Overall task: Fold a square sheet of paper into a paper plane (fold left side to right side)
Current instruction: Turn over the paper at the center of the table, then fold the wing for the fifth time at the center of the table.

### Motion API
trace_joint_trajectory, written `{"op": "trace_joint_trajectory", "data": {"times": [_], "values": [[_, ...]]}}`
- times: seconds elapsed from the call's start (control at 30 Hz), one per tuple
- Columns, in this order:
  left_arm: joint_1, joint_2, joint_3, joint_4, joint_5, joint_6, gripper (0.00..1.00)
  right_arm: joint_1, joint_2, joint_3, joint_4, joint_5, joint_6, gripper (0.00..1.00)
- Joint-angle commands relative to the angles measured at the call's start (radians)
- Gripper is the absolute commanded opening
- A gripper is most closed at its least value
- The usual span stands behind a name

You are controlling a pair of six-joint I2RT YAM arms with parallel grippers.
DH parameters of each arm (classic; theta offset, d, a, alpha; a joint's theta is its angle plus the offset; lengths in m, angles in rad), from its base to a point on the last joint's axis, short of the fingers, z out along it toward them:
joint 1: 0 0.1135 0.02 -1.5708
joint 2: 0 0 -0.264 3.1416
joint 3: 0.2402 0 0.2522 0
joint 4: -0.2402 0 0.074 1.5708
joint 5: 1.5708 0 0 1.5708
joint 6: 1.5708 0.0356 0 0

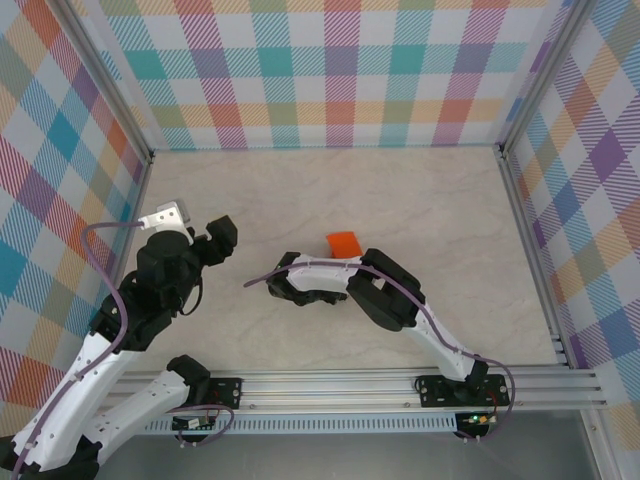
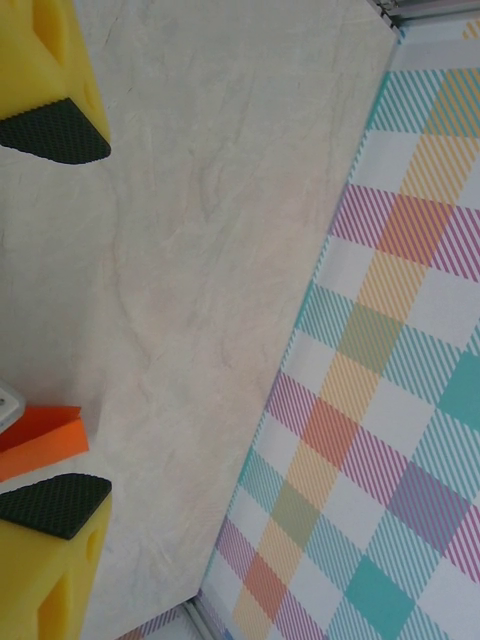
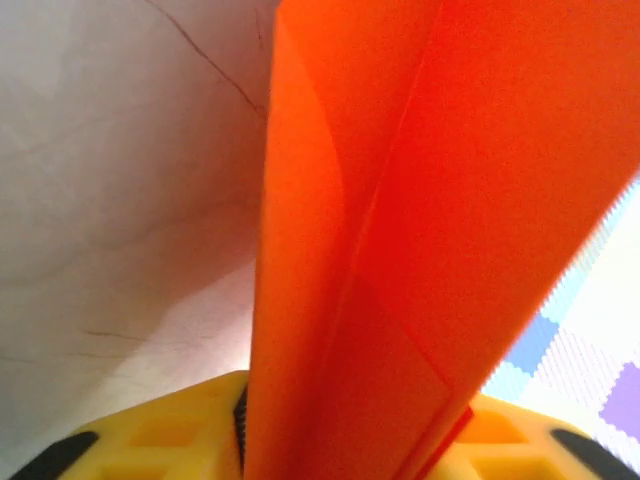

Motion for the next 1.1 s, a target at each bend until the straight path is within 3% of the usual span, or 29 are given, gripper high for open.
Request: {"op": "trace_joint_trajectory", "data": {"times": [0.0, 0.13, 0.27, 0.4, 0.5, 0.73, 0.93, 1.07], "values": [[0.005, 0.015, -0.008, 0.004, 0.010, 0.013, 0.83, 0.016, -0.072, -0.034, 0.044, -0.073, -0.067, 0.53], [0.005, 0.066, 0.005, -0.008, 0.030, 0.021, 0.84, 0.045, -0.216, -0.127, 0.149, -0.211, -0.130, 0.82], [0.006, 0.129, 0.001, 0.016, 0.085, 0.005, 0.85, 0.052, -0.435, -0.264, 0.273, -0.386, -0.113, 1.00], [0.007, 0.240, -0.029, 0.107, 0.225, -0.039, 0.86, 0.039, -0.697, -0.433, 0.457, -0.524, -0.090, 1.00], [0.007, 0.372, -0.047, 0.207, 0.375, -0.082, 0.86, -0.024, -0.860, -0.556, 0.586, -0.643, -0.051, 1.00], [-0.001, 0.697, -0.068, 0.498, 0.704, -0.198, 0.83, -0.316, -1.238, -0.918, 0.907, -0.984, 0.132, 1.00], [-0.042, 0.948, -0.050, 0.702, 0.845, -0.257, 0.72, -0.548, -1.489, -1.192, 1.101, -1.223, 0.276, 1.00], [-0.063, 1.079, -0.010, 0.783, 0.891, -0.291, 0.66, -0.613, -1.542, -1.255, 1.117, -1.283, 0.293, 1.00]]}}
